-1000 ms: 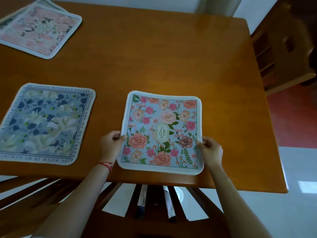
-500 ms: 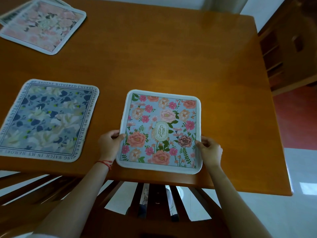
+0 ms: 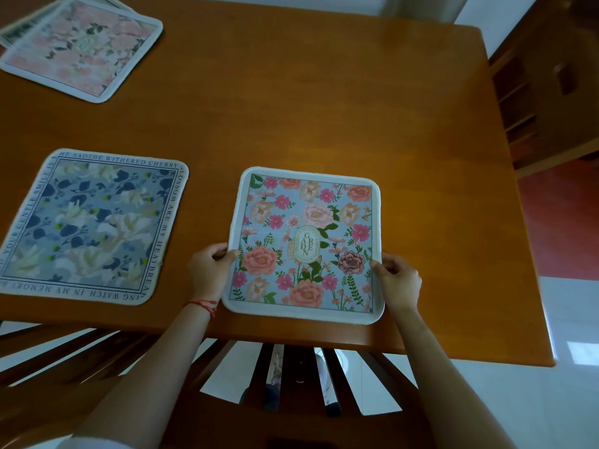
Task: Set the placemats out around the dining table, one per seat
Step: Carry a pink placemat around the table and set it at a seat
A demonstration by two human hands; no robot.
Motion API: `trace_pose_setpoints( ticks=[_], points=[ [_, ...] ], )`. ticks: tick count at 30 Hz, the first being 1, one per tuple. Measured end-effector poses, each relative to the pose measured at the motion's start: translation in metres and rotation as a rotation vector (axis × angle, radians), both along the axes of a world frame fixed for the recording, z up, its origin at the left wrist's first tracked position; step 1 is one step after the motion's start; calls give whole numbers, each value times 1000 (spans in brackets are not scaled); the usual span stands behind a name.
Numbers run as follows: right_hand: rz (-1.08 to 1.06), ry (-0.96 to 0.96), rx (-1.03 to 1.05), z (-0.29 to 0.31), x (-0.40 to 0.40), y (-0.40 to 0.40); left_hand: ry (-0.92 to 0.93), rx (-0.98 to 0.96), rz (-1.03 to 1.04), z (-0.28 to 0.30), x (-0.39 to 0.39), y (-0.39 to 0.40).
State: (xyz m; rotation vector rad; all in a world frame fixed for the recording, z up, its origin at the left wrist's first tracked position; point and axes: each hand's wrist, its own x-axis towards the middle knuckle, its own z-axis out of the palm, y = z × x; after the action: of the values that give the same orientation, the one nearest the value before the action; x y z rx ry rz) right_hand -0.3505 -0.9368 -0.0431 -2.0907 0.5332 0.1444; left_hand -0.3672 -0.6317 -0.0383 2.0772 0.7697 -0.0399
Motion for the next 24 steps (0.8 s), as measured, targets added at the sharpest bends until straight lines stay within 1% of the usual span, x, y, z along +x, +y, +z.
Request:
trace_pose_setpoints(
  ticks=[18, 24],
  points=[
    [38, -9, 6, 2, -2, -1, 4, -16, 15, -3, -2, 3],
    [31, -4, 0, 2, -2, -1, -4, -8, -10, -1, -2, 2]
  ],
)
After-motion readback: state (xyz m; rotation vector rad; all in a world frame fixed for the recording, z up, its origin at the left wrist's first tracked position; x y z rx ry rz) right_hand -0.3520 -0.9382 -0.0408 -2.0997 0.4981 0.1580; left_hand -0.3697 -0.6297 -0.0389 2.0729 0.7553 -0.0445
